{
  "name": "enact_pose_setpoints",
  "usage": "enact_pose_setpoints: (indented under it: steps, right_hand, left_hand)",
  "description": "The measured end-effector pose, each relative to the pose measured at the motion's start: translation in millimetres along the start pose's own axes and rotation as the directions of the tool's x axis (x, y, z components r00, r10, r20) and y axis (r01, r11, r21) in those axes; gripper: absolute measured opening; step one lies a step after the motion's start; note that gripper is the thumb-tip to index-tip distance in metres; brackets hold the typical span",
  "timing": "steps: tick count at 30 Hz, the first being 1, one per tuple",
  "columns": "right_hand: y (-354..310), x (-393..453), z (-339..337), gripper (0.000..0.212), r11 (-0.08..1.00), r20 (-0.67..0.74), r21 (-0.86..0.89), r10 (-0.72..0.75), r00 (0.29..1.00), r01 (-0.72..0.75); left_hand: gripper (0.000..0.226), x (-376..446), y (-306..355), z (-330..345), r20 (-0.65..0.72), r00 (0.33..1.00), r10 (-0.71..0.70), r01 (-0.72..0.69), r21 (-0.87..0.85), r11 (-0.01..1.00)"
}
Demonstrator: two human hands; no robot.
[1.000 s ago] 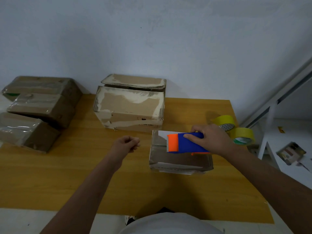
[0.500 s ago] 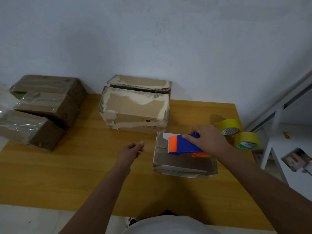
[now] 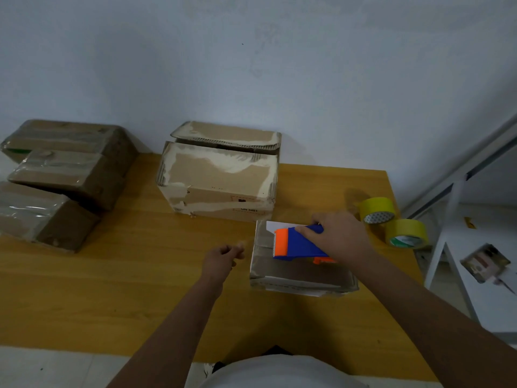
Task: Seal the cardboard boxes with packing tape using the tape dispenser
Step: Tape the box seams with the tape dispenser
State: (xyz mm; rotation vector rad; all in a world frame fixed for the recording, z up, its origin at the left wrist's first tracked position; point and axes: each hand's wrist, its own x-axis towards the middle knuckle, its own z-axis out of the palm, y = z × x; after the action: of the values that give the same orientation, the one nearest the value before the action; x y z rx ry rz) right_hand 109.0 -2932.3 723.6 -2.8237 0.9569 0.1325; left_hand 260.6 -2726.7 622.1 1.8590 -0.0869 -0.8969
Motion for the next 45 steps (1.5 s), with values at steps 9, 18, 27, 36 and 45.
enact_pose_setpoints:
  steps: [9,18,27,36,45]
  right_hand:
    - [-0.6,-1.1,4.2,0.049,0.999,-0.012,-0.044,0.001,1.000,-0.001]
    - [0.1,0.1,7.1,0.050,0.999,-0.018,-0.035,0.000,1.000,-0.001]
    - [-1.8,0.8,6.7,0.050,0.999,-0.027,-0.052,0.011,1.000,-0.012]
    - [-10.7,-4.5,-2.2,0.051,0.996,-0.020,-0.085,0.009,1.000,-0.010]
    - [-10.6,1.2,0.1,0.050,0.996,-0.009,-0.089,0.007,1.000,-0.008]
  left_hand:
    - [0.024,9.3,1.3,28.0,0.118,0.983,0.138,-0.178,0.475,0.862]
    - [0.057,20.3,1.9,14.1,0.249,0.967,-0.053,-0.177,0.808,0.562]
    - [0.046,-37.8,23.6,1.4,0.452,0.880,0.145,-0.240,0.161,0.957]
    - [0.069,-38.3,11.1,13.1,0.572,0.819,-0.043,-0.064,0.167,0.984]
    - [0.131,-12.7,55.1,24.8,0.724,0.617,0.308,-0.782,0.608,0.137]
